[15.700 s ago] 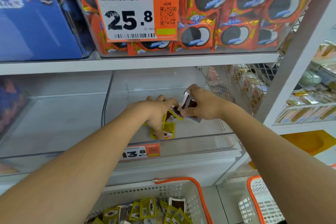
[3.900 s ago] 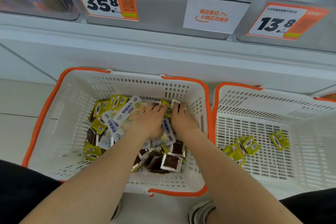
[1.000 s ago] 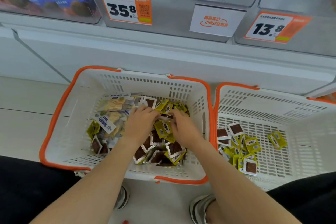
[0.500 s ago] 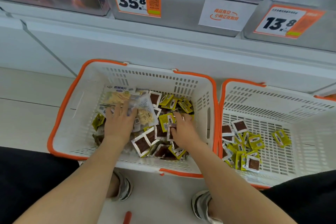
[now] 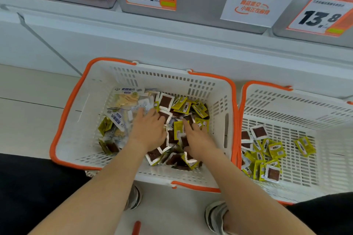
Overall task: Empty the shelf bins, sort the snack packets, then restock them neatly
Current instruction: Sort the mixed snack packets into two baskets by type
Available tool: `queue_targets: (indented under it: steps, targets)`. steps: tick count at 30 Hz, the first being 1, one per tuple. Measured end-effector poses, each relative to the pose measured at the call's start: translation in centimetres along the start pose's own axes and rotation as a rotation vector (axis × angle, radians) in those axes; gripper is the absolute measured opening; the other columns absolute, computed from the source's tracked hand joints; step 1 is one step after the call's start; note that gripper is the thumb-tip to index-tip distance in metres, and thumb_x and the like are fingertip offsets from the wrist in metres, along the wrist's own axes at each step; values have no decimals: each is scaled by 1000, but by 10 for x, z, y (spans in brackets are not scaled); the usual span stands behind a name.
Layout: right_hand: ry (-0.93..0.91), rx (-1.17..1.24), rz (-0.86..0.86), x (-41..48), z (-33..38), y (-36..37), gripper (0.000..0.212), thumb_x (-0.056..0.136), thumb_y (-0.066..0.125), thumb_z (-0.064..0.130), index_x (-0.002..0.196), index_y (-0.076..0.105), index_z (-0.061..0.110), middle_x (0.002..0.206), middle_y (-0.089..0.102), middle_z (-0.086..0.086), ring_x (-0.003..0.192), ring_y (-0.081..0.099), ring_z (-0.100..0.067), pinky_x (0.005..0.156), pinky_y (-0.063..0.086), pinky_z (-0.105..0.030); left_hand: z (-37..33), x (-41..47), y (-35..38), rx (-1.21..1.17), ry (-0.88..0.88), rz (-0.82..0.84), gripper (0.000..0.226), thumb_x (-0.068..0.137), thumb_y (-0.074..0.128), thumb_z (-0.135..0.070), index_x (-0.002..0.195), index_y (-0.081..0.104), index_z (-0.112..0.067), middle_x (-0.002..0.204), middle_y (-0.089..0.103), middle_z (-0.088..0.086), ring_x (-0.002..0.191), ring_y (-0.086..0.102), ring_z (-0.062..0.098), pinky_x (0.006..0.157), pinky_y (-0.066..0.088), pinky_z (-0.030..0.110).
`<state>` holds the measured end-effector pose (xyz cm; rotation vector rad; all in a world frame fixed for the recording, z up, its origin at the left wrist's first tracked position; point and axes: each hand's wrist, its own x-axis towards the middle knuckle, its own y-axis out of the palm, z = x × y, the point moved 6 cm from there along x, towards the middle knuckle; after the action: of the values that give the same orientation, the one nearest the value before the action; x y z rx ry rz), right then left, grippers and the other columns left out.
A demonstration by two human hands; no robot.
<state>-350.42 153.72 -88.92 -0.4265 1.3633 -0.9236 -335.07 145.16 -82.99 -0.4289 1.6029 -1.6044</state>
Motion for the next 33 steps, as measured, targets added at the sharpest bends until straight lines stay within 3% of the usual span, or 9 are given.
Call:
queue_targets:
  steps: [3, 7, 11, 14, 16, 22, 24, 27, 33]
  targets:
    - [-13, -11, 19, -4, 5, -10, 88, 85, 83, 41, 150, 31, 13, 150, 25, -17, 142, 29, -51, 115, 38, -59, 12, -9, 9, 58, -83, 162, 20, 96, 52, -30, 101, 71, -27, 104, 72, -4, 131, 42, 24, 108, 27, 54]
    - [-72, 40, 57, -10, 6, -12, 92, 75, 87, 39, 143, 31, 15, 146, 23, -13, 131, 38, -45, 100, 50, -51, 6, -13, 11, -81, -65, 175, 13, 94, 56, -29, 102, 65, -22, 107, 66, 3, 113, 57, 29, 99, 43, 46]
    - [-56, 190, 109, -16, 3, -12, 94, 68, 80, 32, 145, 27, 29, 141, 30, -5, 130, 40, -39, 99, 51, -50, -6, -14, 12, -343, -103, 213, 62, 90, 54, -67, 122, 50, -14, 113, 63, 6, 91, 64, 26, 68, 48, 35]
    - [-52, 218, 191, -25, 12, -7, 94, 75, 72, 18, 150, 20, 37, 146, 34, -7, 136, 31, -41, 107, 43, -55, -11, -20, 29, -523, -173, 350, 109, 67, 69, -85, 140, 33, -12, 131, 57, 8, 110, 64, 28, 78, 53, 38]
    - [-32, 211, 234, -31, 19, 0, 97, 79, 65, 10, 156, 12, 38, 155, 31, -9, 143, 21, -46, 115, 32, -61, -12, -20, 30, -576, -152, 411, 115, 60, 72, -82, 147, 32, -20, 143, 54, 5, 122, 61, 27, 90, 56, 42]
    - [39, 336, 233, -39, 20, 12, 123, 84, 72, 8, 156, -16, 54, 165, 6, -6, 152, 5, -51, 120, 27, -66, -29, -21, 27, -846, -98, 532, 113, 48, 90, -64, 140, 36, -25, 131, 55, -7, 114, 58, 17, 95, 56, 40]
    - [18, 307, 188, -37, 21, 10, 115, 82, 80, 16, 159, 1, 45, 160, 14, -9, 146, 24, -50, 116, 38, -60, -39, -21, 33, -774, -56, 513, 111, 43, 96, -55, 134, 38, -28, 126, 60, -3, 111, 63, 23, 91, 59, 44]
    - [-40, 240, 93, -36, 23, 10, 94, 79, 86, 22, 150, 24, 20, 143, 44, -16, 123, 56, -40, 98, 54, -48, -51, -22, 34, -611, -20, 411, 77, 62, 94, -40, 122, 48, -25, 115, 66, 3, 102, 67, 30, 80, 58, 43]
    - [-79, 258, 23, -40, 20, 5, 72, 82, 84, 28, 137, 37, 24, 123, 64, -9, 106, 64, -31, 87, 58, -46, -44, -19, 31, -769, 2, 398, 50, 71, 87, -16, 116, 70, -29, 108, 74, -3, 99, 70, 22, 84, 59, 39]
